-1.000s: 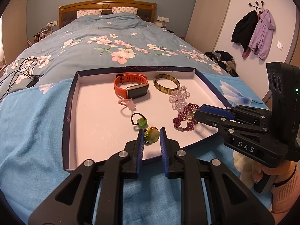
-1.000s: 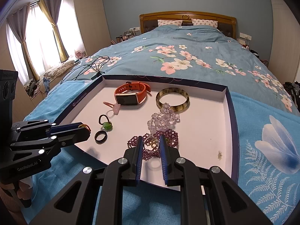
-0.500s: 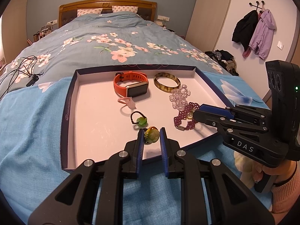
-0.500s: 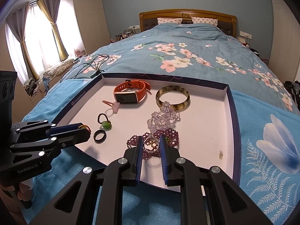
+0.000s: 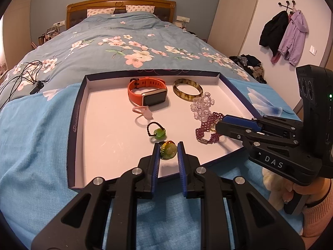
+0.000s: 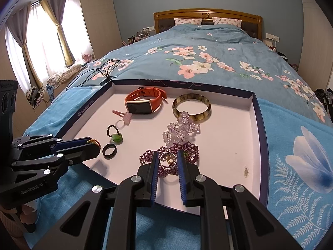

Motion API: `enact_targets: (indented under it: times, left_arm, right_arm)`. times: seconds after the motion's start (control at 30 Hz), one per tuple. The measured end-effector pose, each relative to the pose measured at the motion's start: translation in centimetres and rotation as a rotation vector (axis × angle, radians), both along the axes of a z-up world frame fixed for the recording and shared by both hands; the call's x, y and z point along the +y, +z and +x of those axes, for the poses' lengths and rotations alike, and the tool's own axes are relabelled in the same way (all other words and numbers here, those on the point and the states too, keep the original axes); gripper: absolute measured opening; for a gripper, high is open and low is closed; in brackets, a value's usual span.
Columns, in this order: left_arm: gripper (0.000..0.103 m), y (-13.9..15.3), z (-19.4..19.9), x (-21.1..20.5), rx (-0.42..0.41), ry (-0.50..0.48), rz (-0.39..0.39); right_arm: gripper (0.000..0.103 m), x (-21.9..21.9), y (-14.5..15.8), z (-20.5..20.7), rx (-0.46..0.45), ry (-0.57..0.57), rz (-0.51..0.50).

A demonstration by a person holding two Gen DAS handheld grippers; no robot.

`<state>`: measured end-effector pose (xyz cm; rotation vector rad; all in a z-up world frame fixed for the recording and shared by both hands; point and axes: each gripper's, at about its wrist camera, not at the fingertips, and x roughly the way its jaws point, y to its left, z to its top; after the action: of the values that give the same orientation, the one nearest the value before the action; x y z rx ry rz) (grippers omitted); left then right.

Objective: Organize jewelry
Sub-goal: 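Open the right tool releasing the silver ring while the left tool releases the yellow-green ring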

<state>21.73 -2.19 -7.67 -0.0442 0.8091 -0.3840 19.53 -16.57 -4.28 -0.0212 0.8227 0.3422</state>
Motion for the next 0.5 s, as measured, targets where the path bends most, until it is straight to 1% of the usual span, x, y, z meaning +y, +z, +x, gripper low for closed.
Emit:
enact_targets:
  times: [0.5]
  left_arm:
    - [0.018, -0.34, -0.05, 0.26, 0.006, 0.004, 0.006]
  right_arm:
    - [0.016, 0.29, -0.22, 0.33, 0.027, -0.001, -0.014]
